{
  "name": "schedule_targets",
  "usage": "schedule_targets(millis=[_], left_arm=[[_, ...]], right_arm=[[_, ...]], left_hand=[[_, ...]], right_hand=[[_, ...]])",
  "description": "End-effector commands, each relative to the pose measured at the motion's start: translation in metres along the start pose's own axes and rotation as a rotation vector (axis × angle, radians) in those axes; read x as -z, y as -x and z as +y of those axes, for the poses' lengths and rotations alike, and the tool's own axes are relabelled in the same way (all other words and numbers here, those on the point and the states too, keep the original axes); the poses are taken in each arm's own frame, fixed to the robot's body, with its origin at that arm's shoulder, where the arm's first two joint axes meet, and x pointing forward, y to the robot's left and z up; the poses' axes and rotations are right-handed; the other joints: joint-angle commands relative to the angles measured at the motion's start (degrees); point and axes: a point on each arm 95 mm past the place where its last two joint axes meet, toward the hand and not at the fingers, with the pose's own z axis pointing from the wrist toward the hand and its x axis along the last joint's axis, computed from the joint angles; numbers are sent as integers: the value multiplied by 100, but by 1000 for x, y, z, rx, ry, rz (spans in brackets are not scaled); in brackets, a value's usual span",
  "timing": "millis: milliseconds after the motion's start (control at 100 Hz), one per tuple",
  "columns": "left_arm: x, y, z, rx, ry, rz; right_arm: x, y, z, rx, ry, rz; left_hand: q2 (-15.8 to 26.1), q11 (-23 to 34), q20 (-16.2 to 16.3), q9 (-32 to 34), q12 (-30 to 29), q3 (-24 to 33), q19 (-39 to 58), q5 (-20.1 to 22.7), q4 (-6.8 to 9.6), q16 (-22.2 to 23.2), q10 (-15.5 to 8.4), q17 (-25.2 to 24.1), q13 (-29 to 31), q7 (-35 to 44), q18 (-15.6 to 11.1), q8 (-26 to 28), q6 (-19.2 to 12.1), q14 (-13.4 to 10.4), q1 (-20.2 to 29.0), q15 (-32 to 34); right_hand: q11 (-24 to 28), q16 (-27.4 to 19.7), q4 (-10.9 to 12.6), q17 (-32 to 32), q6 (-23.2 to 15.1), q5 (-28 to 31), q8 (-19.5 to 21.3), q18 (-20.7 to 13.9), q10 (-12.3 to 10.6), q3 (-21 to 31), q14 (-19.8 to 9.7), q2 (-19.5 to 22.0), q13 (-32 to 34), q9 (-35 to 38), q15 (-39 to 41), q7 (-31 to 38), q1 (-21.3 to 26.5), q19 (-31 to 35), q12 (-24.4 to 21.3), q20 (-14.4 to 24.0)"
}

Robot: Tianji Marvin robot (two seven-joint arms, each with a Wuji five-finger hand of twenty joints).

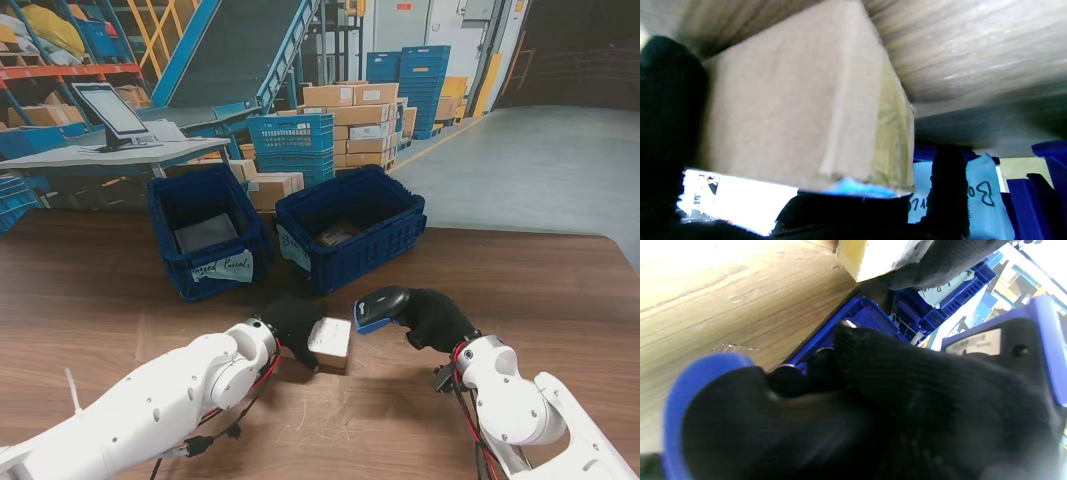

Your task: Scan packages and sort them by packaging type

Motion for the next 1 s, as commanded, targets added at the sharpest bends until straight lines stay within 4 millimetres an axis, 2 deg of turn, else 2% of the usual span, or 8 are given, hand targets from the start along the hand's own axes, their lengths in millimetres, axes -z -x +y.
schedule_targets(millis=[0,430,990], left_arm=[[4,1,0,5,1,-8],[26,14,-33,46,-66,-68],[54,16,-78,91,-145,-102]], right_arm=[[1,-3,-2,-3,-14,5],[-1,-8,-3,2,-15,13],[-3,-11,-10,-4,-28,29]], left_hand=[[776,599,75,712,402,1472,170,756,395,198,-571,-4,237,2326,211,440,-1460,-232,2238,493],[829,736,91,706,579,1422,195,733,366,442,-545,-13,240,2320,223,477,-1412,-211,2275,675],[853,694,125,679,564,1365,259,716,352,486,-524,11,206,2299,212,481,-1395,-195,2304,630]], right_hand=[[14,25,2,60,-238,351,156,-185,32,848,139,284,125,53,48,385,465,310,49,144],[15,24,2,60,-238,351,157,-179,25,852,133,283,128,55,50,385,467,309,49,147],[19,25,0,63,-238,351,157,-177,32,853,134,281,123,52,50,385,466,309,54,149]])
